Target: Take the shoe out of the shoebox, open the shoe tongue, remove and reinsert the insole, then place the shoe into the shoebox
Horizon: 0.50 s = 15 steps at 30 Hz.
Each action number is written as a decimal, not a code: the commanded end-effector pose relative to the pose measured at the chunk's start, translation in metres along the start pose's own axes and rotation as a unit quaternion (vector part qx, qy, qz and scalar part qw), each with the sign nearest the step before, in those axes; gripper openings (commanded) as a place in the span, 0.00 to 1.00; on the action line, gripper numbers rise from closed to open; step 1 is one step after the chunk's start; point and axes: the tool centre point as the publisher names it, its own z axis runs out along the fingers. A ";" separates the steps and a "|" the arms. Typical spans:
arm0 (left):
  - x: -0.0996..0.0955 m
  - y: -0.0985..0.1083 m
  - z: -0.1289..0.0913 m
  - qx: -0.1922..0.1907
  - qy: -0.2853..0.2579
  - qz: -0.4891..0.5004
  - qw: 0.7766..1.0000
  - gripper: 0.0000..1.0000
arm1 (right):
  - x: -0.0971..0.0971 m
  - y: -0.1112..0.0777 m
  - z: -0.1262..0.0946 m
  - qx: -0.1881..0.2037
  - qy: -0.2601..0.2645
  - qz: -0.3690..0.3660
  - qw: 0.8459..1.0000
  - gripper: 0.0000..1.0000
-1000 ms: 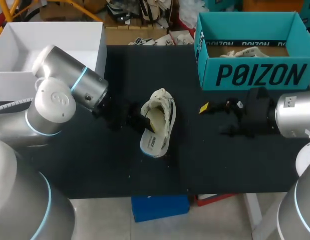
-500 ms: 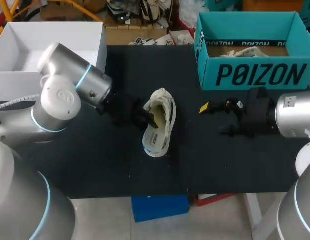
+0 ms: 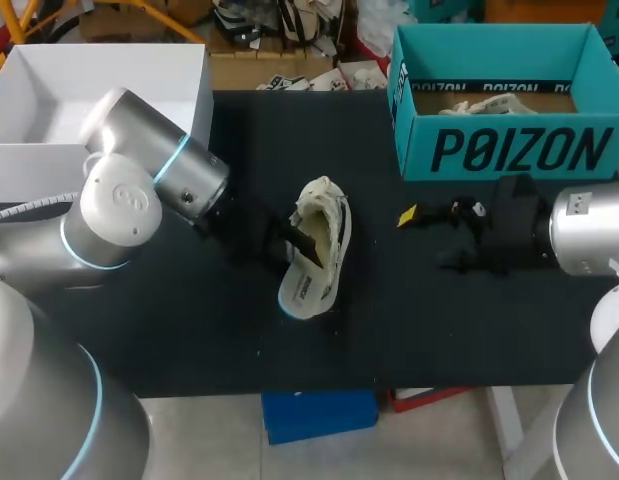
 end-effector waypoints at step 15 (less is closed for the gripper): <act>0.000 -0.033 -0.011 0.005 0.002 0.018 1.000 0.37 | 0.001 0.000 0.001 0.000 -0.001 0.000 1.000 1.00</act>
